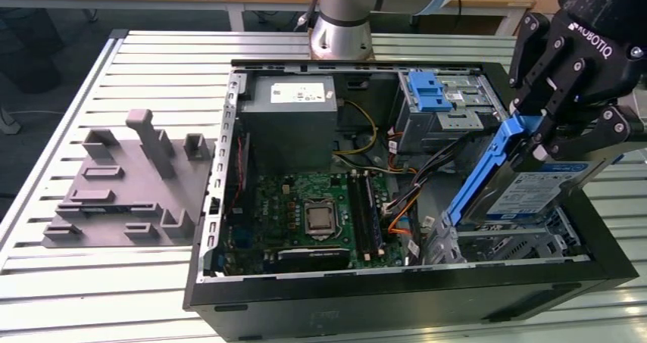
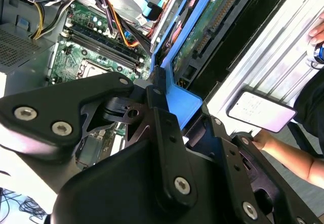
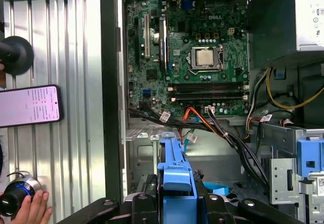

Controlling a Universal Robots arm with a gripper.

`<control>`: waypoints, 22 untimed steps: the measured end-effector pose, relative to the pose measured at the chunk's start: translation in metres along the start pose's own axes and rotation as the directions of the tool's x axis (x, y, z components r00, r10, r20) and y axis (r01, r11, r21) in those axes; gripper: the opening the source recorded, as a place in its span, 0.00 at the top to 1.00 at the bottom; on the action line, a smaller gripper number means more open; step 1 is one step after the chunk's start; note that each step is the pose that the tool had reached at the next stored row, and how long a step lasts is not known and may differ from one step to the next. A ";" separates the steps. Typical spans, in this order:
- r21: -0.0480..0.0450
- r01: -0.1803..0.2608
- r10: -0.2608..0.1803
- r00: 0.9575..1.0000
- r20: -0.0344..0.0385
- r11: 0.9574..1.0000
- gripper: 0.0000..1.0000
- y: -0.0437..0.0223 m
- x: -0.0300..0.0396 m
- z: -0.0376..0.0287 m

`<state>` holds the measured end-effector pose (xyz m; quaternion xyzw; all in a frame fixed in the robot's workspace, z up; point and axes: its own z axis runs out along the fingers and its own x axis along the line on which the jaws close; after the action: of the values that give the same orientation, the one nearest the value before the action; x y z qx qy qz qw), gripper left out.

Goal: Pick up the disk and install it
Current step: 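Insert the disk into the insertion slot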

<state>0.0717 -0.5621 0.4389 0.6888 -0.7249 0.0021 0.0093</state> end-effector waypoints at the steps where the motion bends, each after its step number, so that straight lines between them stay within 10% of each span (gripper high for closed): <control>1: 0.000 0.000 0.000 1.000 0.000 1.000 0.64 0.0000 0.0000 0.0006; 22: 0.000 0.000 0.000 1.000 0.000 1.000 0.64 -0.0001 -0.0002 0.0127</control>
<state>0.0717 -0.5621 0.4262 0.6888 -0.7249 0.0021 0.0093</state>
